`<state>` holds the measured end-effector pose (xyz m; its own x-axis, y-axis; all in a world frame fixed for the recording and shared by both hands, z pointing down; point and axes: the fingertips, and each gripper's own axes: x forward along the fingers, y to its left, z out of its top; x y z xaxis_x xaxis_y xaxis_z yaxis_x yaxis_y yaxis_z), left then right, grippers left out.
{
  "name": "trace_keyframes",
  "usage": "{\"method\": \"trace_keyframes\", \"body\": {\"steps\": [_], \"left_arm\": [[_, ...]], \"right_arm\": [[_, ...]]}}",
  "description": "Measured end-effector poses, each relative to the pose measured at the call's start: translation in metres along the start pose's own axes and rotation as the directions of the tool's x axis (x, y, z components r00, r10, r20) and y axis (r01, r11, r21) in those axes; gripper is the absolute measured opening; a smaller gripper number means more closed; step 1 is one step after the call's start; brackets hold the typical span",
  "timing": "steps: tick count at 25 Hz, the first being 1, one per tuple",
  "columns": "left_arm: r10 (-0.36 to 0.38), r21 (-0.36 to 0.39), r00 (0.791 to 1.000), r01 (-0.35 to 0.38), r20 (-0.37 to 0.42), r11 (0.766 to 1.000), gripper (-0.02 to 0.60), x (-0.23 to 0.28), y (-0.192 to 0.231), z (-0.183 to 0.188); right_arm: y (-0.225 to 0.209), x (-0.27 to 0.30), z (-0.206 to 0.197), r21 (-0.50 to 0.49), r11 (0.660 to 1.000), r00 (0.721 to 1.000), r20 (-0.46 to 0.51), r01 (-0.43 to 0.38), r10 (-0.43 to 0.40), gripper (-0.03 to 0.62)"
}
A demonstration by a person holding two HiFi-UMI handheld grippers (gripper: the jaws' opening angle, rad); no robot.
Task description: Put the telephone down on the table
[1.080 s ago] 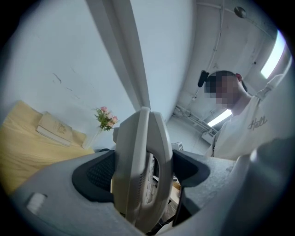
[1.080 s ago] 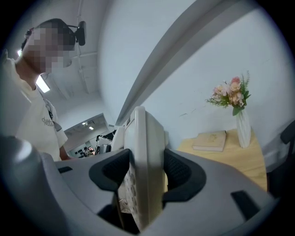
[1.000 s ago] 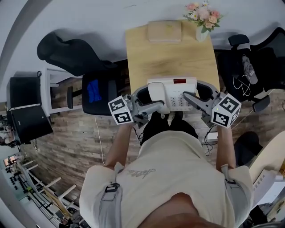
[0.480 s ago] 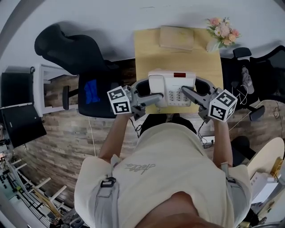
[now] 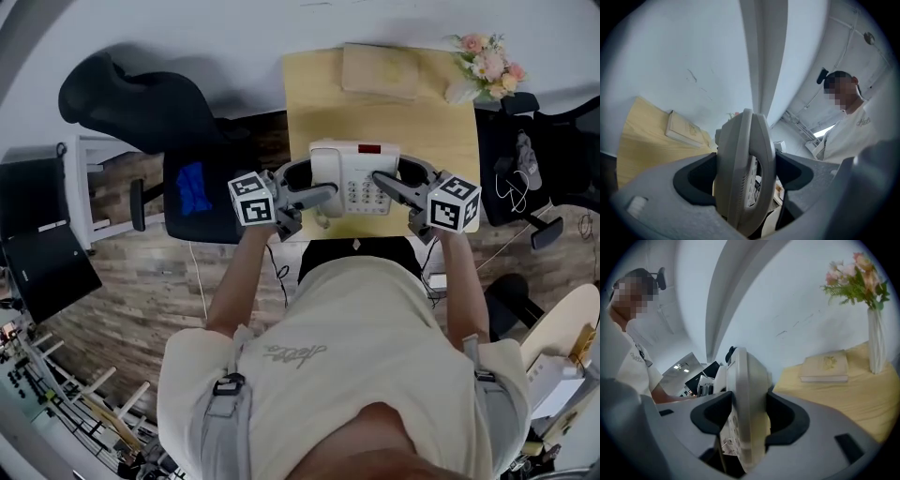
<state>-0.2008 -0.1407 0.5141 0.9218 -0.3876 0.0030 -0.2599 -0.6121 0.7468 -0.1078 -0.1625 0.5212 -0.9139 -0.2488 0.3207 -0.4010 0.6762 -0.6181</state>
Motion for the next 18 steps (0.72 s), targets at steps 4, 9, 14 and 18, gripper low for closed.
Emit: {"method": "trace_keyframes", "body": {"steps": [4,9,14,18], "left_arm": [[-0.007,-0.066,1.0,0.008,0.008,0.998,0.38,0.032,0.035,-0.019],[0.012,-0.115,1.0,-0.012,-0.005,0.993,0.38,0.08,0.072,-0.047],[0.041,-0.158,0.998,-0.049,-0.052,0.986,0.38,0.105,0.095,-0.065],[0.075,-0.204,0.995,-0.087,-0.064,0.975,0.38,0.117,0.117,-0.077]], "right_arm": [[-0.047,-0.008,-0.019,0.066,0.998,0.999,-0.031,0.024,-0.022,0.215],[-0.107,-0.028,-0.039,0.117,0.993,0.999,-0.047,0.021,-0.016,0.215],[-0.145,-0.032,-0.058,0.165,0.986,0.999,-0.053,0.002,0.007,0.215],[-0.172,-0.029,-0.07,0.217,0.976,0.997,-0.067,-0.012,0.027,0.215]]}}
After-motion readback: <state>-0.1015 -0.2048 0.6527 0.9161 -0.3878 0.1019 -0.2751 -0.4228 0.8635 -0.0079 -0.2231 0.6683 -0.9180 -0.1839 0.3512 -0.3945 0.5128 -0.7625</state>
